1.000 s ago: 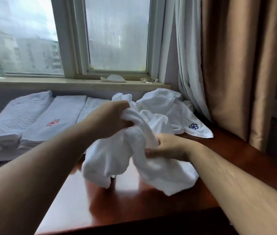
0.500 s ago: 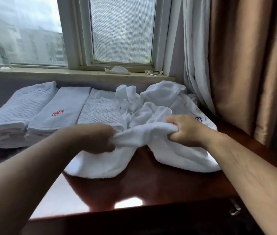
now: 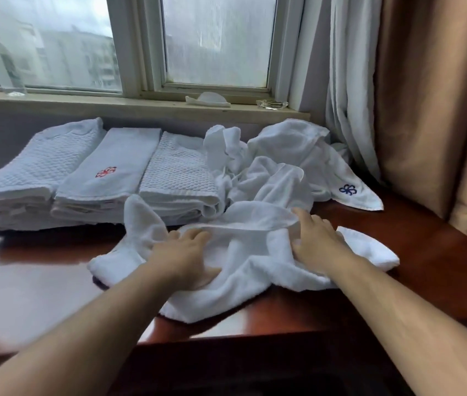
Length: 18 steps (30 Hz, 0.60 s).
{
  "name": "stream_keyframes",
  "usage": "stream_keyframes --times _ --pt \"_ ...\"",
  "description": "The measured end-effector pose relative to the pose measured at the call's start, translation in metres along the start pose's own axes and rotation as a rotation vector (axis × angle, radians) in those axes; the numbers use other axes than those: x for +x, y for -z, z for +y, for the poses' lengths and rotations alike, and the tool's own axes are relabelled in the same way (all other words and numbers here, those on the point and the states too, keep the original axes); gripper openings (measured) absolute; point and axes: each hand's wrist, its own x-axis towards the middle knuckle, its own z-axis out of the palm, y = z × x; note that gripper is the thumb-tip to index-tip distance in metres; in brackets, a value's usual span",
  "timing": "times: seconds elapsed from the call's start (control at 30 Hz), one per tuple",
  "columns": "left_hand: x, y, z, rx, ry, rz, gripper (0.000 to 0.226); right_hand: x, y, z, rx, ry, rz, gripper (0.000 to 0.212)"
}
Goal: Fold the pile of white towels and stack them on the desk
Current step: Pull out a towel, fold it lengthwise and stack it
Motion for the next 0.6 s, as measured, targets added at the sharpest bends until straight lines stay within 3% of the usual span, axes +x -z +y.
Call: stream_keyframes --times 0.1,0.17,0.23,0.3,0.37,0.43,0.5,0.6 --pt "-0.008 0.008 -0.005 0.132 0.127 -0.038 0.110 -0.004 -0.016 -0.019 -0.147 -0.027 -0.032 0.084" --pt "-0.015 0.016 -0.007 0.216 0.152 0.054 0.112 -0.010 -0.022 -0.035 -0.209 -0.034 -0.011 0.087" --pt "-0.023 0.019 -0.004 0.296 0.043 0.255 0.087 -0.019 -0.022 -0.051 -0.168 0.052 0.152 0.083" --pt "-0.028 0.017 -0.001 0.269 -0.157 0.407 0.045 -0.026 -0.021 -0.060 -0.125 0.247 0.399 0.073" --pt "-0.036 0.012 -0.001 0.138 -0.255 0.357 0.022 -0.029 -0.025 -0.065 0.054 0.445 0.539 0.045" --pt "-0.043 0.002 -0.003 0.059 -0.203 0.221 0.023 -0.035 -0.028 -0.072 0.154 0.517 0.292 0.024" --pt "-0.048 -0.006 -0.006 0.095 -0.057 0.161 0.040 -0.036 -0.032 -0.076 0.147 0.451 0.046 0.026" --pt "-0.056 -0.006 -0.015 0.170 0.193 0.059 0.084 -0.031 -0.029 -0.080 0.019 0.351 -0.055 0.026"
